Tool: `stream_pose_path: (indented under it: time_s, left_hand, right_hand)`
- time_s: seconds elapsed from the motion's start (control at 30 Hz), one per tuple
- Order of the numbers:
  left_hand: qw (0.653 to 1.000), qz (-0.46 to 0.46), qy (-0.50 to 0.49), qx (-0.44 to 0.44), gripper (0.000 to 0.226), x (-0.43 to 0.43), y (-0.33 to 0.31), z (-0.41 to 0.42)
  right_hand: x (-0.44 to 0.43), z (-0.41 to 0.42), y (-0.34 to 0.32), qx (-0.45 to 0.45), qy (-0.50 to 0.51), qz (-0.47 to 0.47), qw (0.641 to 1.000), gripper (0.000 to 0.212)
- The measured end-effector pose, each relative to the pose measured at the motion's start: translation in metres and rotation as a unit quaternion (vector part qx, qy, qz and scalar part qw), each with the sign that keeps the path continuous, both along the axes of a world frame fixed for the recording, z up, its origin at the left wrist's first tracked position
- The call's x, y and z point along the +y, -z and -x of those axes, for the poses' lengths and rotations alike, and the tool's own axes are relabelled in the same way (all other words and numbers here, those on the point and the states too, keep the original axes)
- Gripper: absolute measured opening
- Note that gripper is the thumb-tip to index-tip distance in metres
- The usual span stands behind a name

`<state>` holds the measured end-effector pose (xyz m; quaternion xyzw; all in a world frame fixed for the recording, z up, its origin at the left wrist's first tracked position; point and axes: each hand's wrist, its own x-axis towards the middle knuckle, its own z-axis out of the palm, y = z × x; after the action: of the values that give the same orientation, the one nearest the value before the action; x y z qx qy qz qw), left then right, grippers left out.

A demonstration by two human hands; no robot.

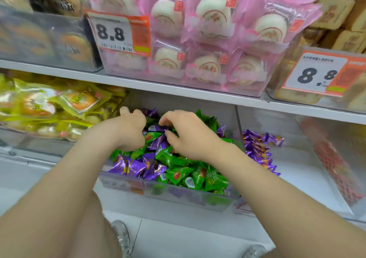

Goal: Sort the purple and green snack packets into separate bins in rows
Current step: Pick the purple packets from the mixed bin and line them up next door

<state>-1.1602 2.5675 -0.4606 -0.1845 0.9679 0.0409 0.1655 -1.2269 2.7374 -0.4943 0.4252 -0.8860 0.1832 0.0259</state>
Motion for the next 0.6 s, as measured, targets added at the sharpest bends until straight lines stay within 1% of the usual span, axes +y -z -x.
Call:
stream_pose_path:
  time_s: [0.07,0.13,0.17,0.23,0.3,0.33,0.4,0.5,0.53,0.6]
  left_hand:
    - [1.0,0.015,0.001,-0.021,0.039,-0.002,0.0,0.0]
    - [0.999,0.017,0.019,-0.04,0.026,-0.005,0.002,0.0]
    - [0.999,0.016,0.026,-0.045,0.026,-0.006,0.003,-0.001]
    - [0.999,0.001,0.032,-0.035,0.037,-0.012,0.01,0.001]
    - [0.999,-0.018,0.032,-0.017,0.054,-0.019,0.012,0.002]
    - [0.999,-0.021,0.038,-0.009,0.056,-0.023,0.013,0.003]
    - [0.998,-0.016,0.058,0.019,0.05,-0.029,0.014,0.004]
    - [0.994,-0.017,0.086,0.069,0.04,-0.033,0.017,0.006]
    - [0.991,-0.026,0.096,0.086,0.037,-0.033,0.016,0.006]
    - [0.986,-0.041,0.115,0.118,0.031,-0.031,0.015,0.005]
  right_hand:
    - [-0.018,0.012,0.002,-0.035,0.0,0.006,0.999,0.038]
    - [-0.032,0.022,0.006,-0.077,0.007,-0.042,0.996,0.05]
    - [-0.036,0.026,0.007,-0.09,0.009,-0.079,0.993,0.056]
    - [-0.041,0.035,0.009,-0.088,0.004,-0.139,0.986,0.068]
    - [-0.042,0.043,0.009,-0.071,0.008,-0.203,0.976,0.073]
    - [-0.042,0.049,0.01,-0.062,0.011,-0.222,0.973,0.072]
    - [-0.041,0.056,0.013,-0.051,-0.006,-0.214,0.975,0.068]
    - [-0.041,0.055,0.017,-0.073,-0.069,-0.153,0.983,0.062]
    - [-0.042,0.052,0.018,-0.074,-0.078,-0.14,0.984,0.055]
    - [-0.043,0.05,0.022,-0.049,-0.068,-0.131,0.988,0.039]
